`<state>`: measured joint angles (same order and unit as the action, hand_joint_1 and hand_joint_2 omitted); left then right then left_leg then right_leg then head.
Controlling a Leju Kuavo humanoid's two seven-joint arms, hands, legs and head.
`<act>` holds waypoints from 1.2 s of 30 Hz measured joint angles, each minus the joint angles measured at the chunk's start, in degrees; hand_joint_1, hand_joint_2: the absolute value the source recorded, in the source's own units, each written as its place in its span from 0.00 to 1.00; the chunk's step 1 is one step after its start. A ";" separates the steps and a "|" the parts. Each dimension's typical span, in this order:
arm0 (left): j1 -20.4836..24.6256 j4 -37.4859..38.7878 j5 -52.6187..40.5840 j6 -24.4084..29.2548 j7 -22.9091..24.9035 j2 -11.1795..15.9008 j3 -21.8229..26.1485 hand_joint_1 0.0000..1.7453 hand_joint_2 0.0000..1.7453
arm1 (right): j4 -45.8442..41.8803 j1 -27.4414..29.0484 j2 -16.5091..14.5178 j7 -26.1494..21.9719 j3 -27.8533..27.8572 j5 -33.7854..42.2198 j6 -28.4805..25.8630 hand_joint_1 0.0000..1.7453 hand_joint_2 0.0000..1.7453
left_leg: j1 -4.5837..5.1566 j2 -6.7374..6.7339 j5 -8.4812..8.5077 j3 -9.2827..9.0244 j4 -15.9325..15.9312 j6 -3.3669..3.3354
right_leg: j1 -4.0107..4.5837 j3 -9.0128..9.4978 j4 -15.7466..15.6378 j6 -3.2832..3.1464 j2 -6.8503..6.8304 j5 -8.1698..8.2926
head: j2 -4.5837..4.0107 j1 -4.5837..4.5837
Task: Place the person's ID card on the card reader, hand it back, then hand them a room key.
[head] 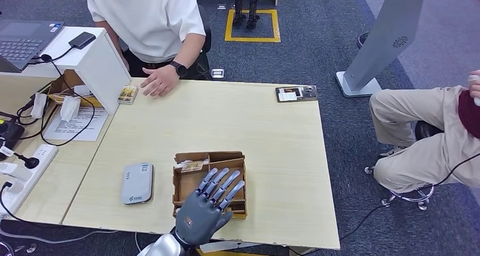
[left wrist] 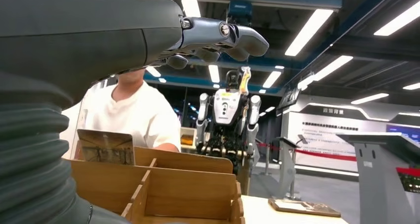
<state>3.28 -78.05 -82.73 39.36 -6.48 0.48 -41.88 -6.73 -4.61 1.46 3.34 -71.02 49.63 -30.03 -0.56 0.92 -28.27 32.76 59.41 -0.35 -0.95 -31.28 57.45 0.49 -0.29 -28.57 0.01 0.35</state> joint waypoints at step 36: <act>-10.11 -15.25 27.20 0.79 -33.45 -14.97 23.77 0.00 1.00 | 0.00 0.65 -1.60 0.78 -2.13 4.50 -1.79 0.00 1.00 | -0.02 0.02 0.01 0.00 -0.01 0.01 | 0.02 0.01 0.00 0.00 -0.05 0.00 | 0.00 0.04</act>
<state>-6.83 -93.30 -55.53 40.15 -39.93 -14.49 -18.11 -6.73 -3.96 -0.13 4.12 -73.15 54.13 -31.82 -0.58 0.93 -28.26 32.76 59.40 -0.34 -0.93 -31.27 57.45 0.49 -0.34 -28.56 0.01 0.39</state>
